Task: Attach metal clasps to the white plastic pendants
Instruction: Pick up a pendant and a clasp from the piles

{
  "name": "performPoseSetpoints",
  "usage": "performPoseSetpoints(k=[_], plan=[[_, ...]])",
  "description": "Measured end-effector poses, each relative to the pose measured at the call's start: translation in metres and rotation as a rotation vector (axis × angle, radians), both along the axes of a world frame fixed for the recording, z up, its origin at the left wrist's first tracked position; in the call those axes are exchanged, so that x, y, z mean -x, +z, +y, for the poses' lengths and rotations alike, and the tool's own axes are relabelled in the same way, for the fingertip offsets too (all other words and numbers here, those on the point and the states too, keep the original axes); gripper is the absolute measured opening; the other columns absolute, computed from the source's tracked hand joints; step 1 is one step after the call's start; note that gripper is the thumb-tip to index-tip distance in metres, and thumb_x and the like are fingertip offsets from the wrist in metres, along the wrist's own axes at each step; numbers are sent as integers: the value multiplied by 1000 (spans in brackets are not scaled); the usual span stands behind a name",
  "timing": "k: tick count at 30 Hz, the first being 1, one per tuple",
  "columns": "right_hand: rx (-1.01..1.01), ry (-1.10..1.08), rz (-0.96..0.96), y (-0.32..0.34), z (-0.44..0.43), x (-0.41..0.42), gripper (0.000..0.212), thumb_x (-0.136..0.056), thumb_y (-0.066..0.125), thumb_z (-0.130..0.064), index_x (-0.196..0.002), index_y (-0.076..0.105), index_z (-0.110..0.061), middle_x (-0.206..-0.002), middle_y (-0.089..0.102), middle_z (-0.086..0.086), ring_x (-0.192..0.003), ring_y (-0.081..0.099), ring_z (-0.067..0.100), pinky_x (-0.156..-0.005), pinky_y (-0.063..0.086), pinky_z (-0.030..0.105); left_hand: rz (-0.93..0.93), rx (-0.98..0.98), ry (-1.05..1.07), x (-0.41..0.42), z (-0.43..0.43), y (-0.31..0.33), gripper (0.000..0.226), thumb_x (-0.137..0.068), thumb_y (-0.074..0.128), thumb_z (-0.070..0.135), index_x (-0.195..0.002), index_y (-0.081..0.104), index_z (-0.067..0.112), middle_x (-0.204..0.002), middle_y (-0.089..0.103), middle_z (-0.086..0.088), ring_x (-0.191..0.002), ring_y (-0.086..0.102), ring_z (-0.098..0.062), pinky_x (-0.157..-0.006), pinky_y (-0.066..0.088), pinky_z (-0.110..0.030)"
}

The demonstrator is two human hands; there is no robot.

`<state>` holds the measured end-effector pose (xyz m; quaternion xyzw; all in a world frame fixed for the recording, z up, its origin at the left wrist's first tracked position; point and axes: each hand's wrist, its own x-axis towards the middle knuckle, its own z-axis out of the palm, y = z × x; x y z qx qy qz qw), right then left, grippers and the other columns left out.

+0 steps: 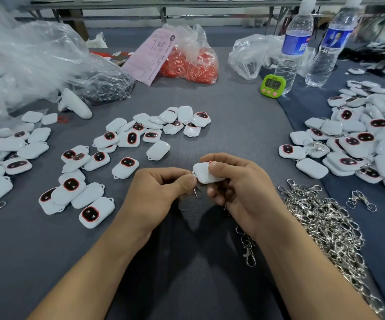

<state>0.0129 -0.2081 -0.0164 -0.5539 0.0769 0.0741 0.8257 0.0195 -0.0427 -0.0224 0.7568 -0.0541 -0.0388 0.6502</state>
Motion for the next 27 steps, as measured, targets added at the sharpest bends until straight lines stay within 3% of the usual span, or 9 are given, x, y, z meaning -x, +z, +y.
performPoseSetpoints(k=[4,7,9,11,13,16,19,23,27], plan=[[34,-79,-70,0,6,3,19,-91,62,2,-89,76,-11,-74,72,14,-44,53,17,-39,38,21,-105,-87,84,3,0,1,24,-86,76,17,-78,81,38,-64,71,10,-55,58,0,-57,45,-12],[326,-151,-225,-3,9,6,19,-83,70,-5,-88,79,-21,-70,72,6,-46,56,16,-42,43,21,-343,-453,124,8,2,0,9,-82,72,33,-76,78,31,-66,70,8,-64,64,-12,-62,47,-25],[513,-167,-284,-5,10,6,18,-78,73,-14,-87,79,-29,-66,71,1,-49,60,15,-48,46,21,-545,-752,116,11,3,-2,18,-81,65,33,-76,78,23,-64,65,5,-64,59,-18,-64,41,-33],[510,-174,-274,-6,10,5,18,-76,74,-17,-87,79,-30,-66,71,2,-49,61,16,-46,45,21,-703,-887,128,11,2,-4,16,-81,65,28,-74,77,19,-63,63,4,-62,54,-21,-61,31,-29],[376,-168,-230,-6,10,4,17,-78,70,-14,-89,79,-24,-71,72,9,-47,57,18,-42,42,23,-655,-809,159,11,1,-5,14,-82,67,29,-75,77,23,-64,63,6,-63,54,-16,-62,31,-26],[153,-130,-170,-2,6,2,17,-89,64,-2,-93,78,-12,-75,72,17,-46,53,19,-39,39,23,-279,-300,140,8,-3,-5,11,-86,74,28,-80,80,35,-66,69,10,-60,56,0,-60,40,-11],[25,-111,-98,1,5,0,19,-94,60,1,-94,77,-8,-75,71,15,-45,52,18,-39,38,24,-37,-16,65,4,-8,-2,17,-90,72,21,-81,81,31,-61,65,6,-57,52,-4,-58,44,-18],[-5,-110,-71,1,6,1,19,-93,60,1,-96,76,-7,-73,70,14,-43,50,17,-38,36,23,-146,-120,40,5,-6,-2,21,-91,72,22,-80,80,37,-57,63,5,-53,49,-2,-53,41,-15],[254,-152,-172,-1,8,6,21,-87,67,-1,-91,79,-18,-71,72,6,-45,53,16,-41,41,24,-478,-595,77,9,-1,-4,18,-85,65,34,-75,77,26,-60,60,4,-59,53,-12,-58,37,-29]])
